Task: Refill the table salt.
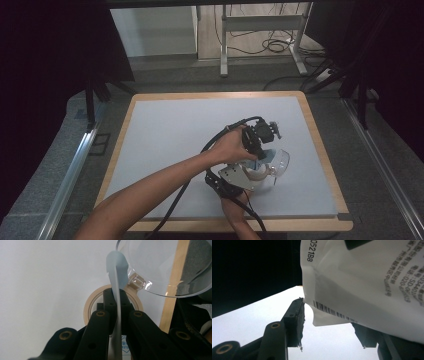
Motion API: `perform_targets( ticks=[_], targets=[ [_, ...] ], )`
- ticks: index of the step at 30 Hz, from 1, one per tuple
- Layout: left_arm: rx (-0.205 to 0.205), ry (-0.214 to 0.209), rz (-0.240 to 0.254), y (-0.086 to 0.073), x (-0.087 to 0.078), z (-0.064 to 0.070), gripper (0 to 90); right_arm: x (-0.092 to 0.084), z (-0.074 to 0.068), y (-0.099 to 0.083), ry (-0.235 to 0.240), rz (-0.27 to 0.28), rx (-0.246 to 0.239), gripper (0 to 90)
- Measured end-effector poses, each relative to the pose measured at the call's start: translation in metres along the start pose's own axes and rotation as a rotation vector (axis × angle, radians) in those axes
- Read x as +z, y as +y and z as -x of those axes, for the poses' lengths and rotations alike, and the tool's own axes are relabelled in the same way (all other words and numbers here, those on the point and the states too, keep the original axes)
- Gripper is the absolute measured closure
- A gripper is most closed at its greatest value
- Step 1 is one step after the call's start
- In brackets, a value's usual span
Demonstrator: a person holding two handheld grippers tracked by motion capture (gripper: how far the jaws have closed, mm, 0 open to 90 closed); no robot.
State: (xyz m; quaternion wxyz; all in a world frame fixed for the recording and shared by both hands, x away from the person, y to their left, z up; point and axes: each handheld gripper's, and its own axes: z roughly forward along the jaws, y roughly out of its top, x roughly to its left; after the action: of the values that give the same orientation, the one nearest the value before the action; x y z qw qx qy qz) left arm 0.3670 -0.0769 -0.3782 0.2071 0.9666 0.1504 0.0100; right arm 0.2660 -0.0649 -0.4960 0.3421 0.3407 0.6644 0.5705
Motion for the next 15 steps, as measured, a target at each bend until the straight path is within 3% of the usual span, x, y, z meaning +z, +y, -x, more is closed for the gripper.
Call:
perform_targets(
  ticks=[15],
  targets=[
    [0.002, 0.001, 0.005, -0.0012, -0.0012, 0.0002, 89.8, 0.0001, -0.0009, -0.0003, 0.004, 0.001, 0.015, 47.3]
  ],
)
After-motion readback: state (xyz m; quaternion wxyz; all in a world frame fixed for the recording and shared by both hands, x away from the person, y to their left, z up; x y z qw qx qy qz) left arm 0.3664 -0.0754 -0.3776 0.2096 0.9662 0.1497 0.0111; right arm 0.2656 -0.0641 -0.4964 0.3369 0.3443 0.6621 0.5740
